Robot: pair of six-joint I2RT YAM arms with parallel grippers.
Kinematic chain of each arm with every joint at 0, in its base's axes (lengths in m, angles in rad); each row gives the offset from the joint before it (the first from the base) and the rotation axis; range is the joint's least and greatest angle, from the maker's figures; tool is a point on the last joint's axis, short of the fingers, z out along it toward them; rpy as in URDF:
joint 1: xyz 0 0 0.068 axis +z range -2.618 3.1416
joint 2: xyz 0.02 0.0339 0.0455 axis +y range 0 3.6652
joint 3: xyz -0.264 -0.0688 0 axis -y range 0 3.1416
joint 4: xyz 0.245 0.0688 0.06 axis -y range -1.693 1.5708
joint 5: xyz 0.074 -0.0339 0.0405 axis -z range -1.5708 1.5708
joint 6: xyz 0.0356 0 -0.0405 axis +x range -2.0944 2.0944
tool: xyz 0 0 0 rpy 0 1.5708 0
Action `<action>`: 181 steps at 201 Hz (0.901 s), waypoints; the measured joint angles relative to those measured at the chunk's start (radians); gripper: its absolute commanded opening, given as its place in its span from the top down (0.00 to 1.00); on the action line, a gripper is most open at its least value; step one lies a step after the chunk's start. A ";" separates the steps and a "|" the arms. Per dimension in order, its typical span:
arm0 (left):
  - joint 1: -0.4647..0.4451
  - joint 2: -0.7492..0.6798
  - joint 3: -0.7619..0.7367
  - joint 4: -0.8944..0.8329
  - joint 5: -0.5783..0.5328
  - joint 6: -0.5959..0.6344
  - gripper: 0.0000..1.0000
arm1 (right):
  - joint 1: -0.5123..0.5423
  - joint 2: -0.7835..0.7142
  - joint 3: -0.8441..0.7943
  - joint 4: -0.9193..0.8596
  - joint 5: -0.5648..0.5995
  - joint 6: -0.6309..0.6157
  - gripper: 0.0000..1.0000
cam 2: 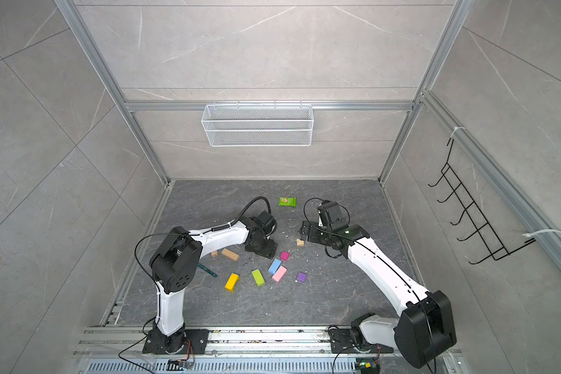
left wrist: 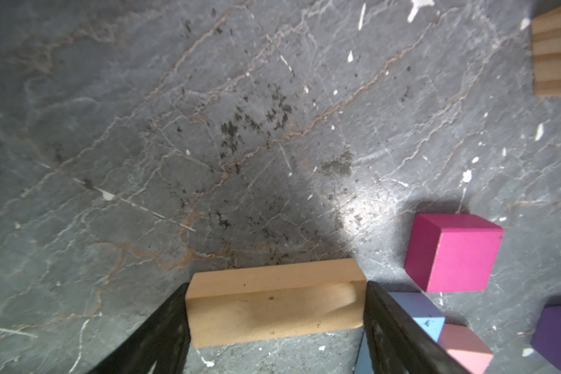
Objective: Build the wood block tower
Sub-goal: 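Reach the left gripper over a long wood bar while the right arm advances, then close the left gripper on the long light-wood bar and lift it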
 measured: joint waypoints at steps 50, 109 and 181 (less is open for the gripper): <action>-0.004 0.001 0.000 -0.020 -0.007 -0.002 0.15 | 0.000 0.001 0.000 0.007 -0.004 0.000 0.01; -0.007 0.006 0.000 -0.027 -0.007 -0.010 0.19 | 0.000 0.001 0.000 0.007 -0.009 0.000 0.01; -0.005 0.017 0.023 -0.041 -0.002 -0.061 0.48 | 0.000 0.001 0.000 0.007 -0.011 0.000 0.01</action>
